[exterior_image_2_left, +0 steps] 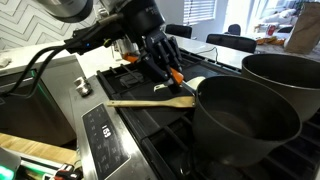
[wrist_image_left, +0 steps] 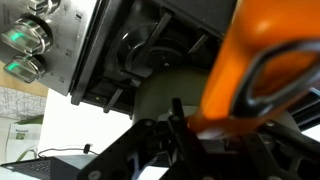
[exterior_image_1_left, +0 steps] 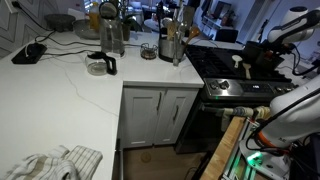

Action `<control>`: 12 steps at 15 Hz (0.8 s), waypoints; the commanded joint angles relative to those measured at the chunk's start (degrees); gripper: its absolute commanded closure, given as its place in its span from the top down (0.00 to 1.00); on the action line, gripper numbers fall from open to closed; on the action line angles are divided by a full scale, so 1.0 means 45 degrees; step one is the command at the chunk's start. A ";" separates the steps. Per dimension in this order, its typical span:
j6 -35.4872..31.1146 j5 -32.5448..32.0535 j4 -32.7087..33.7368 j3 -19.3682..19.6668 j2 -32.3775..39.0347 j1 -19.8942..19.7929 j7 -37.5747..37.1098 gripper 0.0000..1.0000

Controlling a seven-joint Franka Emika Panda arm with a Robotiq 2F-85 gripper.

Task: Move the closest pot to the left

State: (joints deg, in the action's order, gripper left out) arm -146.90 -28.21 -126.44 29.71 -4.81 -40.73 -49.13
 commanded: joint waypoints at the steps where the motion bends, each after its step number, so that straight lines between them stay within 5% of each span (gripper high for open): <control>1: -0.0376 -0.0944 -0.0536 -0.0302 -0.1166 -0.0377 -0.0085 0.08; 7: -0.0462 -0.2088 -0.1216 -0.1032 -0.2267 -0.1028 -0.0028 0.08; 12: -0.0680 -0.2454 -0.3091 -0.1851 -0.4447 -0.1165 0.1809 0.08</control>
State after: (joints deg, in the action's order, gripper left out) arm -147.14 -36.82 -134.11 23.83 -16.91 -44.59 -45.63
